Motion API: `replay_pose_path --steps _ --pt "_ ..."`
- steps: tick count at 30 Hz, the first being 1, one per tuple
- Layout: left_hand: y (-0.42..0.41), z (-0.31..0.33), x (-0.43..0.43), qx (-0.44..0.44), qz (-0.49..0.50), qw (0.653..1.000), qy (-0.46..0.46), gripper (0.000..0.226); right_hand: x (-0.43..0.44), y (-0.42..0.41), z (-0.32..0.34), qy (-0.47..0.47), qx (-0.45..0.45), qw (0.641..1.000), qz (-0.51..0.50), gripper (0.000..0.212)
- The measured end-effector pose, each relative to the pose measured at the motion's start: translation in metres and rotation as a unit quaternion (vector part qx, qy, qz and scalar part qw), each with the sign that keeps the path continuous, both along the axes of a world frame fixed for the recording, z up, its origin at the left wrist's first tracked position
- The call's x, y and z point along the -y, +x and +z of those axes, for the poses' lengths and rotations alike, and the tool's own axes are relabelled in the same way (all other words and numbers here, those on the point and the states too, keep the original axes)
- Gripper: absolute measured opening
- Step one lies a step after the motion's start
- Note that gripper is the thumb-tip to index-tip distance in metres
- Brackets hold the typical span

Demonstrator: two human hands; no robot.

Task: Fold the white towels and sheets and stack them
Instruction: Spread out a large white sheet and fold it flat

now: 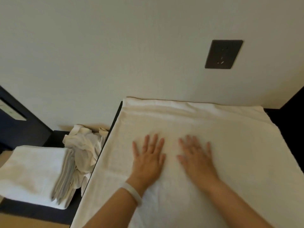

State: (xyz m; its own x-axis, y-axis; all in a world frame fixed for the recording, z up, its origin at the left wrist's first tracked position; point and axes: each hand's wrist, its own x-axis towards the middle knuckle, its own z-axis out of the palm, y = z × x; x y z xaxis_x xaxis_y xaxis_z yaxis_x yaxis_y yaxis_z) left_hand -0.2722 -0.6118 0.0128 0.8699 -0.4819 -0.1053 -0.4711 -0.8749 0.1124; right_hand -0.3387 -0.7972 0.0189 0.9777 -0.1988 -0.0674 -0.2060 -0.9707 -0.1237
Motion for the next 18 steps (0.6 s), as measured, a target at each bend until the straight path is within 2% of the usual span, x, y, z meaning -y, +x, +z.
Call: replay_pose_path --steps 2,6,8,10,13,16,18 --pt "0.006 -0.001 -0.011 -0.001 0.019 1.000 0.012 0.058 -0.023 0.000 -0.009 -0.025 -0.007 0.999 0.047 0.062" --pt "0.041 0.006 -0.075 -0.017 0.172 0.985 0.018 0.059 0.003 -0.002 -0.013 -0.023 0.015 0.999 0.025 0.060" --pt "0.044 0.012 -0.078 -0.029 0.211 0.977 0.023 0.063 0.009 -0.002 -0.013 -0.017 0.013 1.000 0.012 0.061" --pt "0.022 0.016 -0.042 -0.010 0.139 0.990 0.024 0.067 0.004 -0.001 -0.011 -0.013 0.004 1.000 0.008 0.061" --pt "-0.024 0.012 0.019 0.022 -0.048 0.998 -0.020 0.063 0.007 -0.002 -0.008 0.009 0.009 0.999 0.033 0.061" --pt "-0.033 0.008 0.029 -0.007 -0.047 0.998 -0.034 0.062 0.051 -0.025 -0.008 0.008 0.000 0.999 0.042 0.060" --pt "-0.030 0.003 0.024 0.016 -0.044 0.999 -0.027 0.064 0.099 -0.053 -0.009 -0.014 -0.004 0.999 -0.044 0.060"
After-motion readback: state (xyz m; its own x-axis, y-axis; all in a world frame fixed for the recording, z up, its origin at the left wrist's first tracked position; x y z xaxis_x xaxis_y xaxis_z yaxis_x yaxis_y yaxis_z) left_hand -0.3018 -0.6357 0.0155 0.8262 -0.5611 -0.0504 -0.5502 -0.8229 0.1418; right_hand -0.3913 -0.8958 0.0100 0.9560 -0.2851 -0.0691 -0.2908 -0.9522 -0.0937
